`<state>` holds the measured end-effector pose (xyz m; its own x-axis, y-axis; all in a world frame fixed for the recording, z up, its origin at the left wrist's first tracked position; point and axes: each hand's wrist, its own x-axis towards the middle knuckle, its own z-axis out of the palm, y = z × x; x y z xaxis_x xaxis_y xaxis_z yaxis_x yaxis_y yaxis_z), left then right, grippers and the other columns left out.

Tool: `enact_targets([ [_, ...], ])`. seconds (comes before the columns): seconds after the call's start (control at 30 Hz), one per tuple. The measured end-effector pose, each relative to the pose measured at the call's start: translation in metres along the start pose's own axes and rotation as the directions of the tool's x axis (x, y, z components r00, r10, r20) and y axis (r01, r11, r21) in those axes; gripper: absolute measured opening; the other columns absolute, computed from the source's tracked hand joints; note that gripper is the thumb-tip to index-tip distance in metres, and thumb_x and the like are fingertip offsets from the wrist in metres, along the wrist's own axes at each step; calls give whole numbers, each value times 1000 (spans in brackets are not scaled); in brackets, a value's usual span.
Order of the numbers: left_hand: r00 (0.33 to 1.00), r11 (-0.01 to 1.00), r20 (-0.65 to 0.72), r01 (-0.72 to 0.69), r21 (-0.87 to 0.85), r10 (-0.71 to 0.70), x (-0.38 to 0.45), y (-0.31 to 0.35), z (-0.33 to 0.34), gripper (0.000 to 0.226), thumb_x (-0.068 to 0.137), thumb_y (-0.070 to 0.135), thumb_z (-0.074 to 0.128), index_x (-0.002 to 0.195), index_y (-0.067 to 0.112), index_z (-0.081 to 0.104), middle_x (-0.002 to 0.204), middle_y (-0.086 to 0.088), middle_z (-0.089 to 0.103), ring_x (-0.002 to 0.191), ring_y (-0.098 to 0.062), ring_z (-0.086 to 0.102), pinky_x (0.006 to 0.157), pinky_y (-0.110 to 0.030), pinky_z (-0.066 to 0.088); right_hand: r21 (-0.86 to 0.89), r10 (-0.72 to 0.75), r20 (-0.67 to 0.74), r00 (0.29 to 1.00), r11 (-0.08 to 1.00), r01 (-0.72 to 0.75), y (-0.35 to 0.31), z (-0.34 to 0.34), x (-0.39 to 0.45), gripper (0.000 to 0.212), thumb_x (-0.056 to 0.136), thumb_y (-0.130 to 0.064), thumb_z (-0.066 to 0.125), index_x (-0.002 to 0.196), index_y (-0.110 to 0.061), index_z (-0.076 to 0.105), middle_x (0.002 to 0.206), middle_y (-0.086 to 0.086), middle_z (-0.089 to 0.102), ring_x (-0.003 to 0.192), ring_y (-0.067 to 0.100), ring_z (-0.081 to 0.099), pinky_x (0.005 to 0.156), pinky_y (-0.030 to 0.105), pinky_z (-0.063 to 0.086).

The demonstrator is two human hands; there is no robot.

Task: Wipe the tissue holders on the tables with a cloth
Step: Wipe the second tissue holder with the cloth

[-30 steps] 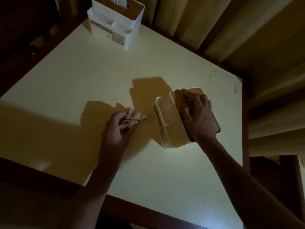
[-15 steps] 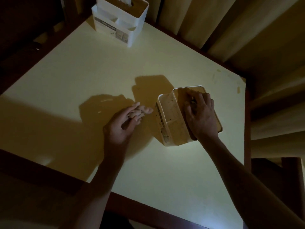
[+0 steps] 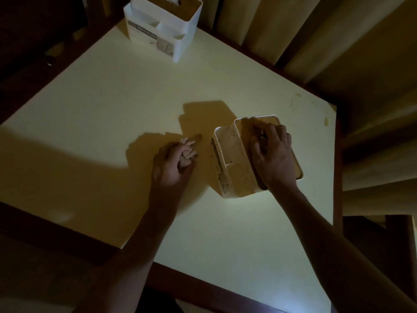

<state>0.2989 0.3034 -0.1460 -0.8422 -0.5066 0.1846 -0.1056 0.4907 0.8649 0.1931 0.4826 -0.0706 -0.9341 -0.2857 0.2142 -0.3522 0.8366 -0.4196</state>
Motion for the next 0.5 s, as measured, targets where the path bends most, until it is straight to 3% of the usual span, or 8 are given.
enact_targets([
  [0.07, 999, 998, -6, -48, -36, 48, 4, -4, -1, 28, 83, 16, 66, 111, 16, 66, 121, 2, 62, 115, -18, 55, 97, -31, 47, 2, 0, -2, 1000, 1000, 0, 0, 0, 0, 44, 90, -36, 41, 131, -20, 50, 123, 9, 50, 112, 26, 47, 96, 47, 43],
  [0.1, 998, 994, 23, -60, -91, 63, 6, -5, -4, 26, 83, 12, 67, 109, 14, 66, 121, 3, 63, 114, -15, 57, 96, -31, 48, 5, 0, -4, 1000, 1000, 0, 0, 0, 0, 43, 90, -34, 42, 130, -20, 50, 123, 8, 50, 112, 25, 47, 96, 47, 43],
  [0.2, 971, 966, 208, -63, -252, 118, 8, -3, -19, 29, 79, 5, 73, 107, 13, 68, 117, 11, 63, 109, 6, 57, 91, -9, 44, 14, -2, -3, 1000, 1000, 2, -2, -1, -1, 44, 90, -34, 43, 131, -21, 50, 121, 8, 50, 110, 25, 46, 96, 45, 43],
  [0.27, 926, 960, 347, -55, -273, 151, 12, -4, -26, 32, 77, 5, 75, 103, 22, 68, 111, 20, 62, 104, 14, 55, 87, -1, 38, 6, 0, -2, 1000, 1000, 0, -1, -1, 0, 44, 90, -33, 43, 132, -21, 50, 122, 8, 50, 111, 25, 47, 96, 45, 43],
  [0.4, 832, 966, 516, -86, -245, 205, 26, -9, -33, 38, 76, 8, 75, 104, 32, 64, 114, 18, 63, 109, 7, 57, 94, -9, 41, -7, 9, 7, 1000, 1000, -9, -1, -2, 0, 45, 90, -36, 42, 131, -20, 50, 124, 8, 50, 113, 26, 47, 97, 46, 42],
  [0.5, 825, 957, 517, -89, -276, 226, 32, -6, -25, 43, 81, 8, 72, 118, 26, 58, 117, 15, 62, 108, 7, 57, 92, -8, 41, -12, 14, 12, 1000, 1000, -14, -1, -1, -1, 51, 88, -42, 36, 131, -19, 50, 124, 9, 50, 112, 26, 47, 96, 46, 43],
])
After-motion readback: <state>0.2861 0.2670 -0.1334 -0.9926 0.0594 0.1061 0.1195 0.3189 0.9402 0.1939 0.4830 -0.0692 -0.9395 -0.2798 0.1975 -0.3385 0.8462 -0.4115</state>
